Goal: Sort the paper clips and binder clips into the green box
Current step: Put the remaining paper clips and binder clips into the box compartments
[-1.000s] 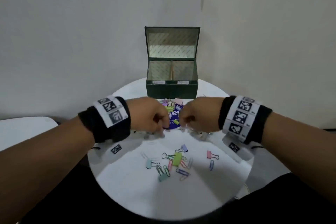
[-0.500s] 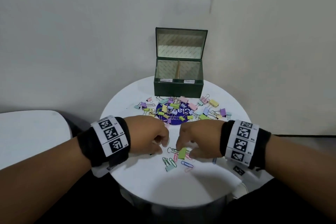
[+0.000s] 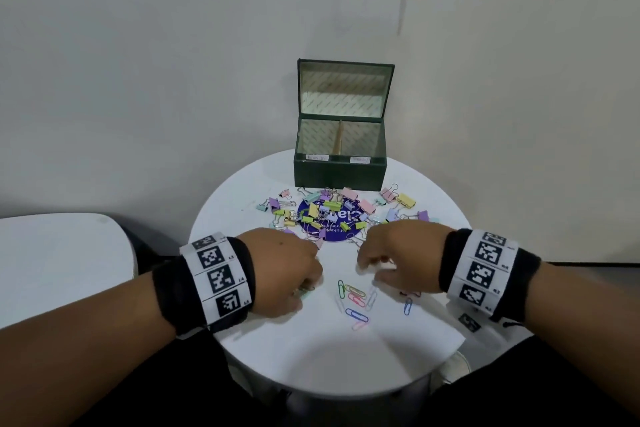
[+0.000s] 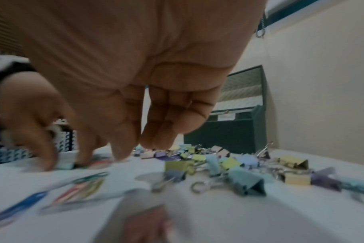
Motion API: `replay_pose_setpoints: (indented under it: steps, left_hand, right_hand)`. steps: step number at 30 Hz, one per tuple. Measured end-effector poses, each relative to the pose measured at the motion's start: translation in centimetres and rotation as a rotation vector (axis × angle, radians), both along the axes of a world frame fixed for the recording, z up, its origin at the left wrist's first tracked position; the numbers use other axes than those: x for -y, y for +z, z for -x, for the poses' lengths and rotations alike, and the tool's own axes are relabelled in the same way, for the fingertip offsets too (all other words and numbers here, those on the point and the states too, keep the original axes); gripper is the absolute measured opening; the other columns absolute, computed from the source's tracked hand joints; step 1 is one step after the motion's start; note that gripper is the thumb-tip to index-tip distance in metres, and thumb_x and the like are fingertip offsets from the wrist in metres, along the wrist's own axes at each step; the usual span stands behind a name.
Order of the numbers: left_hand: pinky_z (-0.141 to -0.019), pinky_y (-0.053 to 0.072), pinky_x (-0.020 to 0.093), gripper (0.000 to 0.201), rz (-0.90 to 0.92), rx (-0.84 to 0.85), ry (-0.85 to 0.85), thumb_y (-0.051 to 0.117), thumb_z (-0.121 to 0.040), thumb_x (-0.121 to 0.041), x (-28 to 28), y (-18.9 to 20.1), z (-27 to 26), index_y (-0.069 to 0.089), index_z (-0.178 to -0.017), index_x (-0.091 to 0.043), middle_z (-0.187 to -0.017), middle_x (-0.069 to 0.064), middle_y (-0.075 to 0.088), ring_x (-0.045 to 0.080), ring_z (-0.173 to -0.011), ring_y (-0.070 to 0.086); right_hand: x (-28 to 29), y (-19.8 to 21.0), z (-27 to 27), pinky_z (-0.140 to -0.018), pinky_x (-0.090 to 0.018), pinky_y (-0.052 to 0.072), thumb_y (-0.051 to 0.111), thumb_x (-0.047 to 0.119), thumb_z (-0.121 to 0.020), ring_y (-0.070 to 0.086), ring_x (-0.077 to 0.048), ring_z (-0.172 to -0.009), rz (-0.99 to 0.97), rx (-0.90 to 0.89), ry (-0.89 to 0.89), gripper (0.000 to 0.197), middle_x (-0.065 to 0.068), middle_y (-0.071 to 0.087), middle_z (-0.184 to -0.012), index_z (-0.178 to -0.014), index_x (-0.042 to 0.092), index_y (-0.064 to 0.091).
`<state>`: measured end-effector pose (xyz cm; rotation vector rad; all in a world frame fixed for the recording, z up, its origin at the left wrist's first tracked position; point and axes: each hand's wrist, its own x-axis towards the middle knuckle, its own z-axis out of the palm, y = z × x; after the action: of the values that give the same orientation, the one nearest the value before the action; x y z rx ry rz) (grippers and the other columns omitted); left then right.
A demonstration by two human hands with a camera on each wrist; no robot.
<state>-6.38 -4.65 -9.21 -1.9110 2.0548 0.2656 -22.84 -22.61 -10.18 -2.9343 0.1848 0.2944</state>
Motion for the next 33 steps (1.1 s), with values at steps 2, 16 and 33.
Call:
replay_pose_setpoints:
  steps: [2,16,33]
  left_hand:
    - [-0.085,0.049,0.035,0.032,0.018,-0.043,-0.017,0.058,-0.088,-0.049,0.7,0.1,0.2,0.057,-0.118,-0.037,-0.110,-0.012,0.053,0.015,-0.104,0.055]
    - [-0.076,0.054,0.041,0.020,0.014,0.020,-0.196,0.040,-0.096,-0.026,3.1,-2.1,2.0,0.059,-0.101,-0.023,-0.099,-0.001,0.060,0.026,-0.091,0.061]
    - [-0.044,0.052,0.017,0.014,0.120,-1.785,1.066,0.053,-0.097,-0.012,4.2,-0.1,-6.0,0.065,-0.090,-0.007,-0.074,0.008,0.064,0.009,-0.052,0.060]
  right_hand:
    - [-1.1,-0.5,0.3,-0.086,-0.035,0.052,0.063,0.032,-0.086,0.060,-0.016,-0.100,0.034,-0.095,0.046,0.032,0.010,0.060,-0.111,-0.118,0.036,0.064]
    - [-0.3,-0.2,1.1,-0.070,-0.029,0.053,0.052,0.021,-0.077,0.057,-0.014,-0.070,-0.148,0.048,-0.041,0.009,0.007,0.063,-0.075,-0.076,0.031,0.054]
    - [1.6,-0.5,4.7,-0.061,-0.016,0.037,0.066,0.024,-0.082,0.043,-0.003,-0.057,-0.223,-0.052,-0.149,0.016,0.013,0.048,-0.063,-0.093,0.033,0.074]
